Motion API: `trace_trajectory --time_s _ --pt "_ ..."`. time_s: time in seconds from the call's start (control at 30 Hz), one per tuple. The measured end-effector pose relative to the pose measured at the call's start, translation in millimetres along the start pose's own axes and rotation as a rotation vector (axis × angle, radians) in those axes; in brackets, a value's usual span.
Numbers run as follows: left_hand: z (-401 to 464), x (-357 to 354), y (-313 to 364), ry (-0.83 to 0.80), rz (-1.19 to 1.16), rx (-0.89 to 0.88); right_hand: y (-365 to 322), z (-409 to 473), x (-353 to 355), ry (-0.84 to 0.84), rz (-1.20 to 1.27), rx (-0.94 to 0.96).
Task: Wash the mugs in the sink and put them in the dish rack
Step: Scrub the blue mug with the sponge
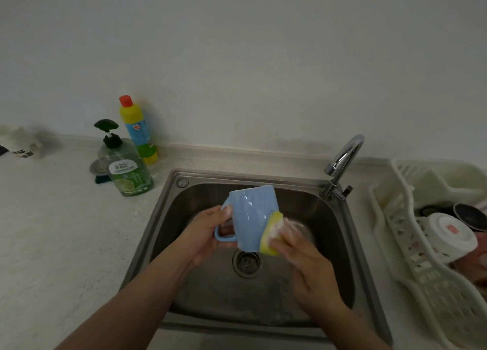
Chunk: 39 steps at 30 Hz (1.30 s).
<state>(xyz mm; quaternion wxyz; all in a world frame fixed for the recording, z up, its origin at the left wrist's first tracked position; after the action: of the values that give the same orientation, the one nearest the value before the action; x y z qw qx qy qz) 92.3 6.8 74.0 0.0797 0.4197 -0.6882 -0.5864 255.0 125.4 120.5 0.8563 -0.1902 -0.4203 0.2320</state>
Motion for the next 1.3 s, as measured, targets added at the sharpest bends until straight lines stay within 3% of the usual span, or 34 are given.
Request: trace_trajectory --time_s 0.13,0.23,0.3,0.4,0.47,0.6,0.73,0.9,1.07,1.2,1.3 --pt "6 -5 -4 0.067 0.051 0.070 3 60 -13 -0.083 -0.216 0.032" --pt "7 -5 0 0.110 0.066 0.092 -15 35 -34 -0.313 -0.514 0.309" --pt "7 1 1 0.133 0.124 0.093 -12 16 -33 -0.381 -0.537 0.421" --pt "7 0 0 0.161 0.171 0.100 4 58 -25 -0.195 -0.448 0.269" --pt "6 1 -2 0.177 0.159 0.107 -1 66 -27 -0.164 -0.454 0.186" --pt "5 13 -6 0.199 0.139 0.107 -15 9 -43 -0.341 -0.466 0.404" --pt "10 9 -7 0.225 0.122 0.118 11 65 -46 -0.282 -0.471 0.071" --pt "9 17 -8 0.213 0.098 0.120 -2 9 -42 -0.310 -0.330 0.229" --pt "10 11 -12 0.098 0.108 0.135 35 51 -18 -0.018 0.050 -0.252" --pt "12 15 -9 0.101 0.104 0.100 15 -5 -26 -0.059 0.087 -0.188" --pt "13 17 -8 0.076 0.151 0.088 27 16 -18 0.020 0.130 -0.230"
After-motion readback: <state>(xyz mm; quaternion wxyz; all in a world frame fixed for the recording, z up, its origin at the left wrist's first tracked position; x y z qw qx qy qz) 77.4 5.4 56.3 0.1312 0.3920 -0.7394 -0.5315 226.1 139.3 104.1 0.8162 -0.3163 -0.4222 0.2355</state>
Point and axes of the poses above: each hand's wrist, its own z-axis towards the middle knuckle, its own x-axis out of the back of the hand, y = z × x, the point moved 7 cm from there along z, towards the middle knuckle
